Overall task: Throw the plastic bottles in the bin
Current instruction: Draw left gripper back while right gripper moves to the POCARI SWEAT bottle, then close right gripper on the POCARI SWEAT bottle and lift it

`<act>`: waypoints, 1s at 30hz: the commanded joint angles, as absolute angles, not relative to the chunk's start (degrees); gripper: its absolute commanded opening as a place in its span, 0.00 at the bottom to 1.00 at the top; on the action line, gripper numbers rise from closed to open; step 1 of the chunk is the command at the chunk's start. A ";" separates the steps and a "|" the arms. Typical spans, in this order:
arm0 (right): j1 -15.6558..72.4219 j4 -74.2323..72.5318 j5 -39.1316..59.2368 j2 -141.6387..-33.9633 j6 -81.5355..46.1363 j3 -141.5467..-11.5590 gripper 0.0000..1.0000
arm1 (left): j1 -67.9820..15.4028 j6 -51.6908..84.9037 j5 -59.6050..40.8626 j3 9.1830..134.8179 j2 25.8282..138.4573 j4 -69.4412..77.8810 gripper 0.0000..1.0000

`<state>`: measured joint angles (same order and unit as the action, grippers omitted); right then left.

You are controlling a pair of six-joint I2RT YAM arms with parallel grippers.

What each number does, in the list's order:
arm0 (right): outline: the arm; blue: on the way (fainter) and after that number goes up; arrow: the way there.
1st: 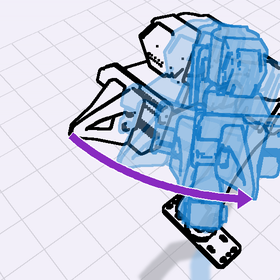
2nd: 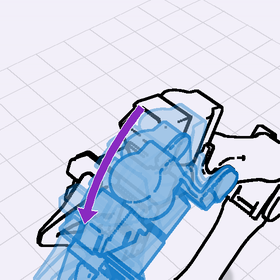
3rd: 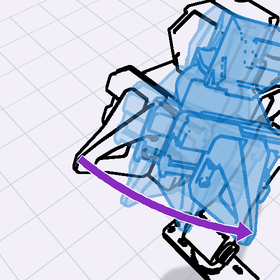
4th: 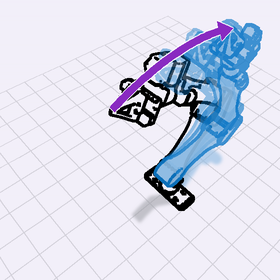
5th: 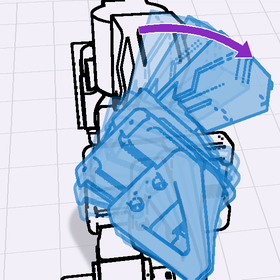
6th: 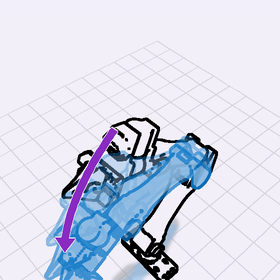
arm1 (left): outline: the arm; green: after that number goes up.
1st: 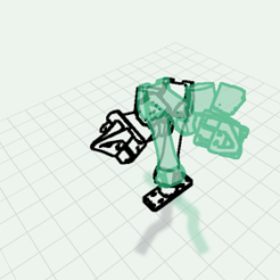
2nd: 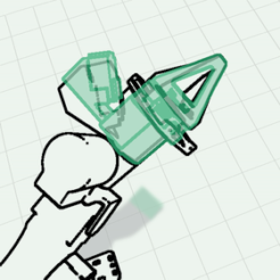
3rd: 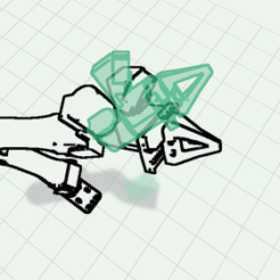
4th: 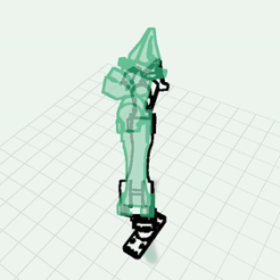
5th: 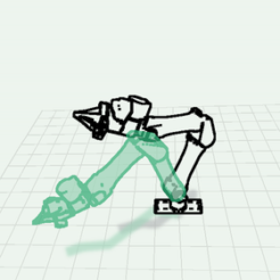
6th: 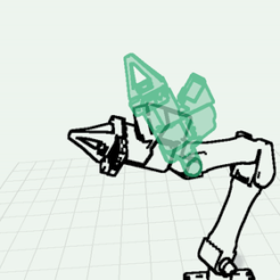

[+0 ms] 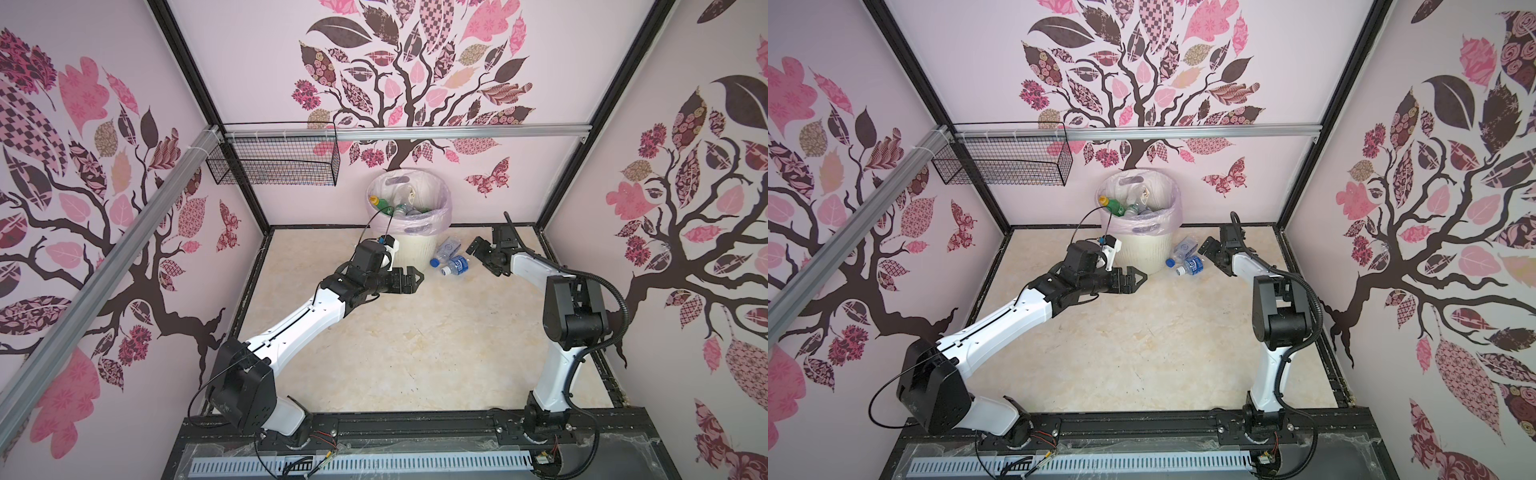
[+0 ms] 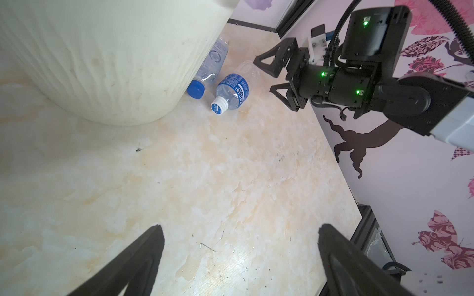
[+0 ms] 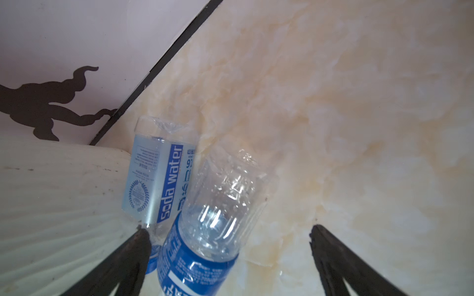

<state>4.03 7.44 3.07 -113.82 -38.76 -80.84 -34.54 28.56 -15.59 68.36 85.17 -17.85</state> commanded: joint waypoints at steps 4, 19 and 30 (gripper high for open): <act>3.83 8.52 2.93 -119.68 -39.93 -85.04 1.00 | -34.72 28.98 -16.31 65.90 86.83 -15.67 0.97; 3.81 7.34 2.73 -125.88 -39.30 -87.77 0.88 | -34.72 30.14 -16.35 64.61 87.05 -15.54 0.97; 3.80 6.16 3.96 -123.63 -38.77 -83.91 0.74 | -34.89 31.30 -16.79 63.57 86.45 -15.64 0.97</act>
<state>4.03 5.65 3.51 -123.92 -39.38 -85.43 -34.54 30.65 -16.12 65.39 87.37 -16.10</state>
